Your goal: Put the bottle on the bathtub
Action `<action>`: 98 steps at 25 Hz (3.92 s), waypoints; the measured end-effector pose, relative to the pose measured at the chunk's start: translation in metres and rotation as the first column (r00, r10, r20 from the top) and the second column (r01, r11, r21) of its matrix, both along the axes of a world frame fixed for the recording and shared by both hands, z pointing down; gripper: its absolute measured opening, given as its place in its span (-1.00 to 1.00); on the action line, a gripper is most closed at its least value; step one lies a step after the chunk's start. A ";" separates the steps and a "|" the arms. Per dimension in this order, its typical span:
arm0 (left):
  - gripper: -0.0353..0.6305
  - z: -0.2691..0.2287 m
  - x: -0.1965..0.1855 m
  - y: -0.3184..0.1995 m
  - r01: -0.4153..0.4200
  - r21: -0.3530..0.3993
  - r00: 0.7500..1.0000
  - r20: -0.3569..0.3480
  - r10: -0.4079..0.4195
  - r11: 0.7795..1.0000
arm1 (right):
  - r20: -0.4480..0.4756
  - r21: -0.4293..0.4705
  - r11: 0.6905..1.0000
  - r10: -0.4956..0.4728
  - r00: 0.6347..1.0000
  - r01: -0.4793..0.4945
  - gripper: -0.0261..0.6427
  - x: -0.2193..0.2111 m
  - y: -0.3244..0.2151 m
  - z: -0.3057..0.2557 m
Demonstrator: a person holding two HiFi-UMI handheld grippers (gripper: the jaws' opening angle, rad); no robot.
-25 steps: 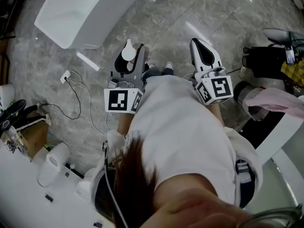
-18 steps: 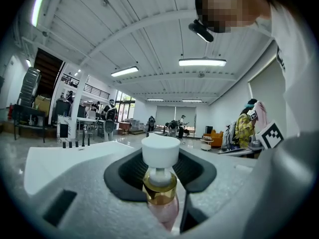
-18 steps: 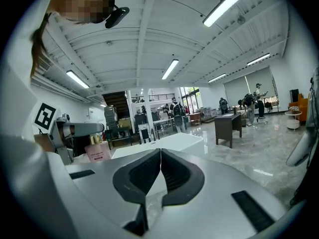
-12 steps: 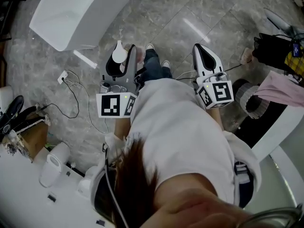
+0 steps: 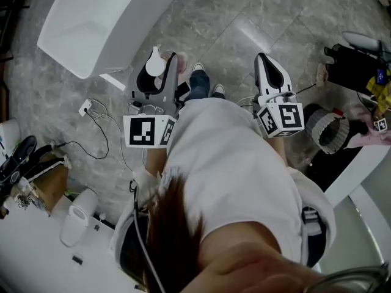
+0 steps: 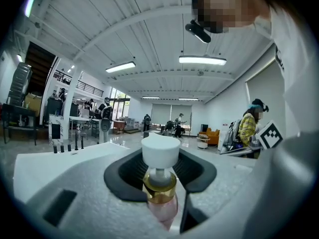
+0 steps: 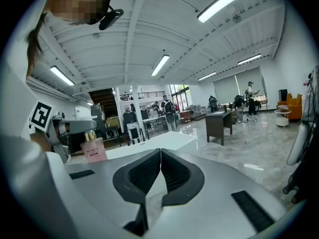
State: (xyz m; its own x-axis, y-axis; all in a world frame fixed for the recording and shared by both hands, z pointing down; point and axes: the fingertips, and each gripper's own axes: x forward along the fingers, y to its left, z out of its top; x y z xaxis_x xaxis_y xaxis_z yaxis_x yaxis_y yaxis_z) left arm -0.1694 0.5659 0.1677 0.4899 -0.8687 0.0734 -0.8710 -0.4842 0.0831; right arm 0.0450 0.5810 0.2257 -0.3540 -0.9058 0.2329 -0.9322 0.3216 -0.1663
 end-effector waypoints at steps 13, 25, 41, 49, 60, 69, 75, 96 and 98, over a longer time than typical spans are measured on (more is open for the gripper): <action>-0.41 0.005 -0.029 -0.071 -0.068 0.010 0.998 -0.003 0.068 0.998 | -0.012 -0.005 0.997 0.074 0.997 -0.074 -0.89 -0.029 -0.057 0.005; -0.41 0.013 -0.007 -0.119 -0.021 -0.033 1.000 -0.021 0.021 0.999 | -0.021 -0.058 0.998 0.021 1.000 -0.022 -0.89 -0.008 -0.116 0.017; -0.41 0.003 0.059 -0.216 0.126 0.006 0.991 -0.034 -0.126 0.992 | -0.018 -0.024 0.997 -0.080 0.997 0.080 -0.89 0.072 -0.235 0.003; -0.41 -0.005 0.080 -0.244 0.151 0.026 0.988 -0.031 -0.150 0.988 | -0.008 -0.043 0.997 -0.057 0.998 0.056 -0.89 0.113 -0.256 0.010; -0.41 -0.002 0.073 -0.304 0.132 -0.017 0.991 -0.034 -0.132 0.991 | 0.003 -0.110 0.993 -0.031 1.000 0.031 -0.89 0.109 -0.300 0.021; -0.41 -0.007 0.044 -0.389 0.092 -0.015 0.995 -0.032 -0.092 0.996 | -0.004 -0.090 0.996 -0.005 1.000 0.004 -0.89 0.076 -0.386 0.007; -0.41 -0.009 0.012 -0.440 0.069 0.003 0.997 -0.026 -0.069 0.998 | -0.002 -0.066 0.998 0.015 1.000 -0.015 -0.89 0.042 -0.434 0.001; -0.41 0.009 0.008 -0.531 0.139 -0.061 0.990 -0.027 -0.141 0.988 | -0.011 -0.148 0.988 -0.038 0.999 0.036 -0.89 0.041 -0.533 0.020; -0.41 0.009 0.011 -0.551 0.165 -0.059 0.986 -0.022 -0.167 0.984 | -0.012 -0.145 0.987 -0.067 0.998 0.065 -0.89 0.045 -0.558 0.019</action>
